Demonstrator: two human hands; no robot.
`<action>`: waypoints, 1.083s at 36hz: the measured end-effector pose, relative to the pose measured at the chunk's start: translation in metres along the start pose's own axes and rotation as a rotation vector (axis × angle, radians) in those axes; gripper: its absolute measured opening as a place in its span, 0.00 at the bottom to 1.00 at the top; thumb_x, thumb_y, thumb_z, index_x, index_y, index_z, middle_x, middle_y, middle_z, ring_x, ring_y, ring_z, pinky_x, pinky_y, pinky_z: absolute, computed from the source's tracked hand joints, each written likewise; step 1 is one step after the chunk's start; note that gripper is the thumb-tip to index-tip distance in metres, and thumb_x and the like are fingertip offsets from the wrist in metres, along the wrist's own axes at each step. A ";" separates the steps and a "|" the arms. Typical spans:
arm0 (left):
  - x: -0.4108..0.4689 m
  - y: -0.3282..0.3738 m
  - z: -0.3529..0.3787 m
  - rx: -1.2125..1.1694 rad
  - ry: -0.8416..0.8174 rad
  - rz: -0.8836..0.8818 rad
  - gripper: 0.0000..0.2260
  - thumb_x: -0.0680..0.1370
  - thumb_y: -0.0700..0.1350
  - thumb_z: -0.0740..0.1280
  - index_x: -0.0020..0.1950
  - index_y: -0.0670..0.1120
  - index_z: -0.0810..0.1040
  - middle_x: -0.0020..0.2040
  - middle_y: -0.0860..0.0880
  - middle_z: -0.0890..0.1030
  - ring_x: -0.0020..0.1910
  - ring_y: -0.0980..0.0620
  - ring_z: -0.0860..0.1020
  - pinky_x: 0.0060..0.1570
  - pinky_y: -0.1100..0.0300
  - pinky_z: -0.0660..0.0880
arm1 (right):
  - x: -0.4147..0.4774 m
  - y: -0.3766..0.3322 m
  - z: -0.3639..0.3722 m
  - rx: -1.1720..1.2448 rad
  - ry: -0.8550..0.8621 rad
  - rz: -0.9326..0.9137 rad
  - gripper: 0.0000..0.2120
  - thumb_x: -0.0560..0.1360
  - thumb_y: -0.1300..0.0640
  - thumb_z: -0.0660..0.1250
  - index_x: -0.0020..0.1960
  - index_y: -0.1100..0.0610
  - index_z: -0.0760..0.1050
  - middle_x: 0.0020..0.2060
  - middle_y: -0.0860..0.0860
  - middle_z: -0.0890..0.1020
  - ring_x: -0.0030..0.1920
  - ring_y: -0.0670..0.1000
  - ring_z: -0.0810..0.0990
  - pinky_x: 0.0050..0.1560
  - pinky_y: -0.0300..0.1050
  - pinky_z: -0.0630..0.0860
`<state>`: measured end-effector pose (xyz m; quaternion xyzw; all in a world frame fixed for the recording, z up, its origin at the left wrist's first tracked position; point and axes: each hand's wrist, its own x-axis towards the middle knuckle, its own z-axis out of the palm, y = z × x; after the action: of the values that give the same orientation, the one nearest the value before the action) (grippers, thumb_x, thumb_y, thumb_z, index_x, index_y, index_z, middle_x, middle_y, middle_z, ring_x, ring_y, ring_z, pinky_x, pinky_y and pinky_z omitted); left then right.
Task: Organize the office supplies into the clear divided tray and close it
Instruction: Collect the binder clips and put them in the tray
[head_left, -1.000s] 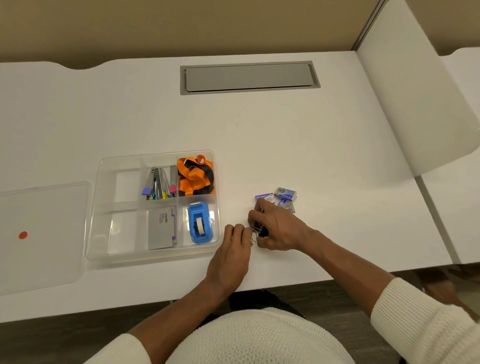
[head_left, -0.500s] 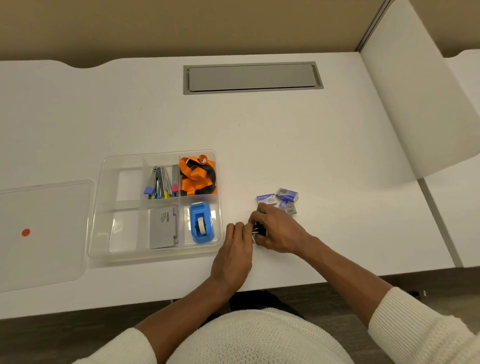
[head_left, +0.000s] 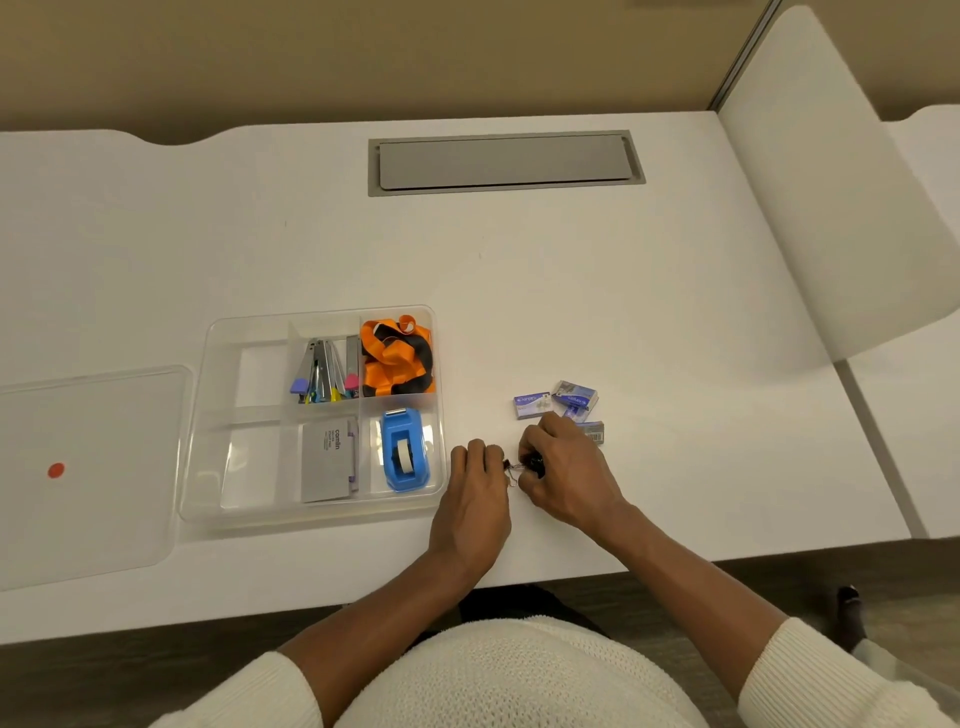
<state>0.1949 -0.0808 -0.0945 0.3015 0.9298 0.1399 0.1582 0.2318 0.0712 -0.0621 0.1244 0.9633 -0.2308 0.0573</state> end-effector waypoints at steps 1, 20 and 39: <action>0.001 0.000 0.000 0.000 0.002 -0.004 0.24 0.82 0.47 0.66 0.77 0.47 0.64 0.73 0.45 0.69 0.70 0.48 0.68 0.71 0.57 0.68 | -0.001 -0.001 0.000 0.000 0.003 0.005 0.09 0.71 0.55 0.73 0.49 0.53 0.78 0.47 0.49 0.78 0.47 0.52 0.75 0.38 0.49 0.78; 0.011 0.007 -0.008 -0.004 -0.066 0.086 0.24 0.81 0.42 0.67 0.76 0.48 0.65 0.73 0.46 0.68 0.69 0.48 0.67 0.65 0.59 0.71 | -0.006 -0.006 -0.003 0.026 0.025 0.066 0.06 0.73 0.59 0.71 0.50 0.54 0.78 0.45 0.50 0.82 0.47 0.51 0.73 0.43 0.41 0.72; 0.002 0.009 -0.020 -0.022 0.018 0.156 0.25 0.58 0.36 0.86 0.52 0.45 0.82 0.46 0.46 0.82 0.43 0.50 0.80 0.35 0.61 0.81 | -0.013 0.010 -0.014 0.265 0.056 0.135 0.08 0.69 0.61 0.79 0.45 0.53 0.84 0.41 0.46 0.83 0.40 0.47 0.80 0.44 0.40 0.80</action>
<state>0.1907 -0.0757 -0.0734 0.3701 0.9032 0.1648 0.1415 0.2461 0.0837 -0.0515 0.2015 0.9151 -0.3480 0.0289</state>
